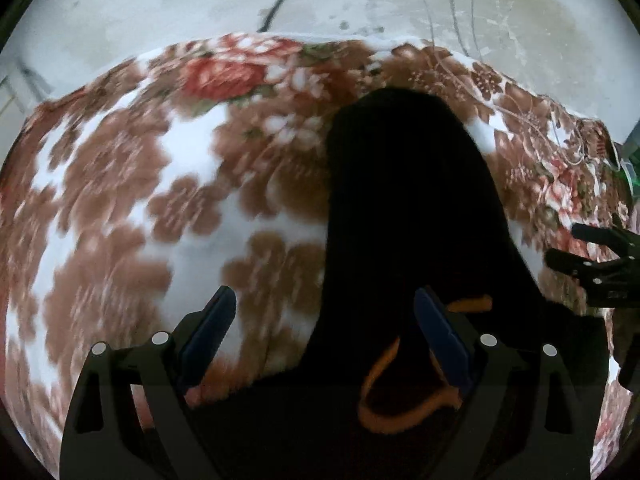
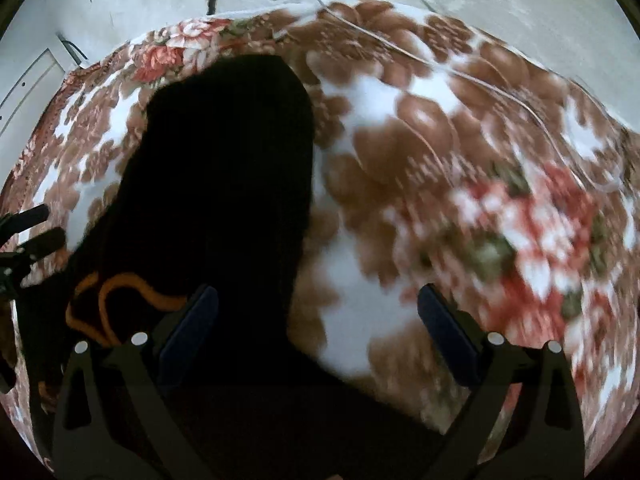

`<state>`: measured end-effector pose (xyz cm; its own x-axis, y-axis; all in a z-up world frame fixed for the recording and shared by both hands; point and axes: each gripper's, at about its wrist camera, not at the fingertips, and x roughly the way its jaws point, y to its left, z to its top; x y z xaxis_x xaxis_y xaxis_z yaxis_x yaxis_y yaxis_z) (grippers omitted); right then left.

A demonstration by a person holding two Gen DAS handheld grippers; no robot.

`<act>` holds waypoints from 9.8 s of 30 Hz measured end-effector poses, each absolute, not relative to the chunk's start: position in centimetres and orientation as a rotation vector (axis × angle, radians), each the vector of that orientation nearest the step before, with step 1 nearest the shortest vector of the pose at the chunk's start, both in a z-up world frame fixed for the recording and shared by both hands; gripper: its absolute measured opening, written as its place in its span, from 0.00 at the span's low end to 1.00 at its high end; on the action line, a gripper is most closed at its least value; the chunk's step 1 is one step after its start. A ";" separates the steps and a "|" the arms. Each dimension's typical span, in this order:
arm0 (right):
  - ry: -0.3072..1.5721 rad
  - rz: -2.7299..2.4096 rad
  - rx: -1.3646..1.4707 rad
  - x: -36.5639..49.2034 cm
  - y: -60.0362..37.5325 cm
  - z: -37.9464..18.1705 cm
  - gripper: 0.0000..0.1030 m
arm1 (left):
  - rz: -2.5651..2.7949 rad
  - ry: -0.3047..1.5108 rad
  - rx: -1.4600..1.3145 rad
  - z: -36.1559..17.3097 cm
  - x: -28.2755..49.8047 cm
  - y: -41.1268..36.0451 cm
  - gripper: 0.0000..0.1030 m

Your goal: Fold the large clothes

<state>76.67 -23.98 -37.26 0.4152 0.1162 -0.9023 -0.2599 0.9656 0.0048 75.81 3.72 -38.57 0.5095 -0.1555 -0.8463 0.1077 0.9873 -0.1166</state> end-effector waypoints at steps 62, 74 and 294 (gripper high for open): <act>1.166 0.405 -0.203 43.8 -19.9 -38.6 0.10 | -0.216 0.968 -0.120 -40.7 41.8 2.3 0.09; 1.298 0.360 0.011 41.3 -23.7 -37.1 0.72 | -0.257 1.034 -0.048 -38.1 37.2 5.3 0.59; 1.228 0.097 -0.055 63.4 -32.4 -30.1 0.09 | -0.145 1.175 -0.486 -33.9 64.6 14.1 0.09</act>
